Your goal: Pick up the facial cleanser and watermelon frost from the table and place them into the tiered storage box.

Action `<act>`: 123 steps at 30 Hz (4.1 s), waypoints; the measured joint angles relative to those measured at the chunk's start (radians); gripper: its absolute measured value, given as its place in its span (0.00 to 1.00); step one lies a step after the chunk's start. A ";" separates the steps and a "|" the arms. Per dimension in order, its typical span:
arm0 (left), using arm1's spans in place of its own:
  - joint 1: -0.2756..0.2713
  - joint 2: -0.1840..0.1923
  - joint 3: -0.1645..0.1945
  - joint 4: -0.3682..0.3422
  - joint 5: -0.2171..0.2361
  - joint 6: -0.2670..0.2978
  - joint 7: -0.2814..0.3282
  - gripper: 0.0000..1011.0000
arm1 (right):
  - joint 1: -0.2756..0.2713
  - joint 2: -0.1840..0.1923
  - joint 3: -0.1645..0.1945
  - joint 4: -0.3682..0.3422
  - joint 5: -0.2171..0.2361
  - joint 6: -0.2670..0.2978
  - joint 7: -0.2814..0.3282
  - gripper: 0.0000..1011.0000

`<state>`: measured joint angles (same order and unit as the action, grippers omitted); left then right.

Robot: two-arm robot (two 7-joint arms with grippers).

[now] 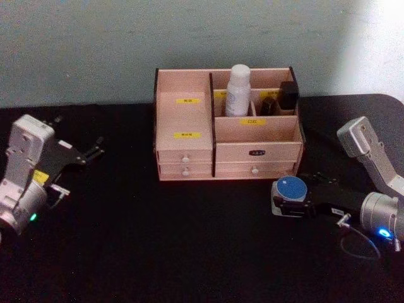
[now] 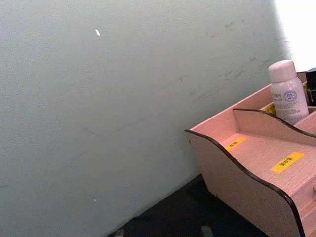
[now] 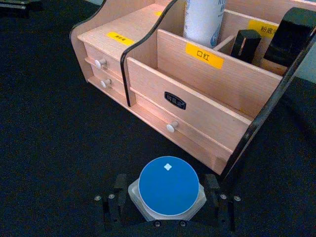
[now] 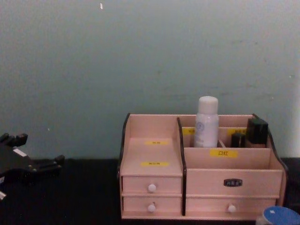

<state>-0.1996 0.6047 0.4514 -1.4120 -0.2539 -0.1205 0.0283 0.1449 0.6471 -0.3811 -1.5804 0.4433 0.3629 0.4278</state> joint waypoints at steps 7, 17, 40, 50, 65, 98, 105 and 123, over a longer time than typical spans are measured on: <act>0.000 0.000 0.000 0.000 0.000 0.000 0.000 0.99 | 0.010 -0.007 -0.006 0.018 -0.007 0.005 0.004 0.99; 0.000 0.000 0.000 0.000 0.000 0.000 0.000 0.99 | 0.016 -0.013 -0.007 0.024 -0.011 0.009 0.003 0.99; 0.000 0.000 0.000 0.000 0.000 0.000 0.000 0.99 | 0.014 -0.011 -0.006 0.022 -0.011 0.008 0.004 0.99; 0.000 0.000 0.000 0.000 0.000 0.000 0.000 0.99 | 0.014 -0.011 -0.006 0.022 -0.010 0.008 0.004 0.99; 0.000 0.000 0.000 0.000 0.000 0.000 0.000 0.99 | 0.014 -0.011 -0.006 0.022 -0.010 0.007 0.004 0.71; 0.000 0.000 0.000 0.000 0.000 0.000 0.000 0.99 | 0.150 -0.018 -0.092 0.031 0.013 -0.061 0.153 0.71; 0.000 0.000 0.000 0.000 0.000 0.000 0.000 0.99 | 0.236 -0.070 -0.130 0.069 0.007 -0.071 0.157 0.71; 0.000 0.000 0.000 0.000 0.000 0.000 0.000 0.99 | 0.440 -0.216 -0.225 0.248 -0.041 -0.091 0.164 0.71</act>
<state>-0.1995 0.6047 0.4514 -1.4119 -0.2539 -0.1205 0.0283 0.5849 0.4310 -0.6064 -1.3325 0.4022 0.2717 0.5918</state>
